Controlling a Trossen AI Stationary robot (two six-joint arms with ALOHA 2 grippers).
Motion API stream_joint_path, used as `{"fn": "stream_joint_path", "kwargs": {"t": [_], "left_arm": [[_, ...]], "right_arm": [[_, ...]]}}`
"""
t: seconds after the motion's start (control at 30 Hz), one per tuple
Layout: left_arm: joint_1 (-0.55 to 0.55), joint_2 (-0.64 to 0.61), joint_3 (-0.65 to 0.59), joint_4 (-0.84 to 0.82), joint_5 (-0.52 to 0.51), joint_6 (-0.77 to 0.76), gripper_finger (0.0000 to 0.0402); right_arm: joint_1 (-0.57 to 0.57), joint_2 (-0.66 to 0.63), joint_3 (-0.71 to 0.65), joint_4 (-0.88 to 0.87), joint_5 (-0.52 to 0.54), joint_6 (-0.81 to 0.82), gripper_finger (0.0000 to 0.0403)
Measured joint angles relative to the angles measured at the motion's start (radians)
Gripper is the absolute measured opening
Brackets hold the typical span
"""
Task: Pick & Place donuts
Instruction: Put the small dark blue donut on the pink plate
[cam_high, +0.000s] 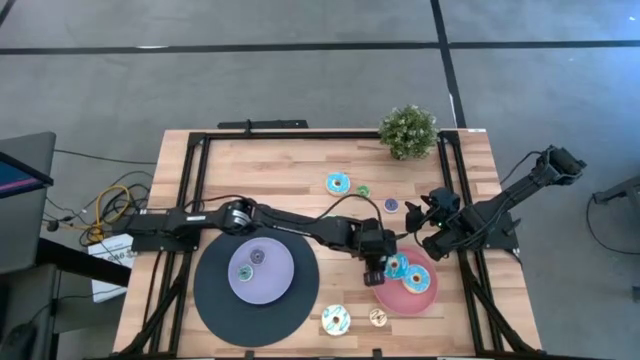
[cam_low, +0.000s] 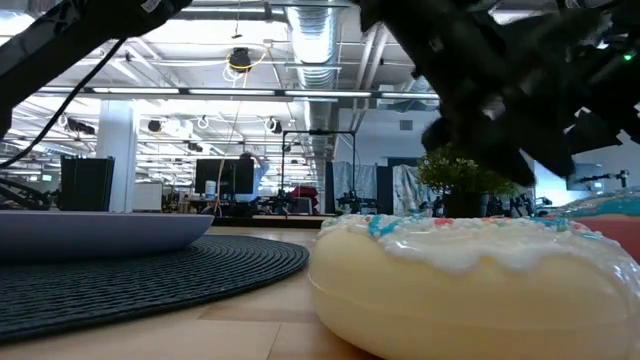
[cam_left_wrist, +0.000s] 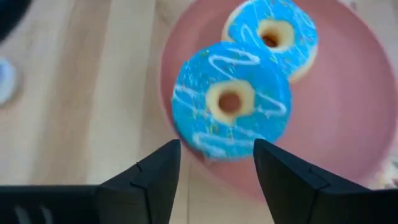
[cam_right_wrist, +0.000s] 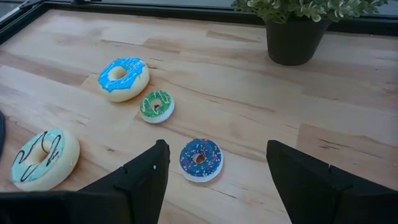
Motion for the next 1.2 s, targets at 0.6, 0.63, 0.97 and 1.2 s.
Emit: {"fn": "stream_joint_path", "kwargs": {"t": [0.6,0.63,0.97,1.2], "left_arm": [[-0.097,-0.152,-0.003,-0.354,-0.120,0.162,0.0008],[-0.112,-0.156,-0.004,-0.396,-0.146,0.158,0.0004],[-0.177,-0.186,-0.084,-0.528,-0.302,0.115,0.0000],[-0.185,-0.379,-0.506,-0.171,-0.246,0.061,0.0000]], "right_arm": [[0.002,0.000,0.000,0.008,-0.094,-0.027,0.0260],[0.002,0.000,0.000,0.018,-0.098,-0.044,0.0260],[0.000,0.000,0.000,0.086,-0.103,-0.074,0.0260],[0.000,0.000,0.000,0.124,-0.104,-0.074,0.0260]]}}
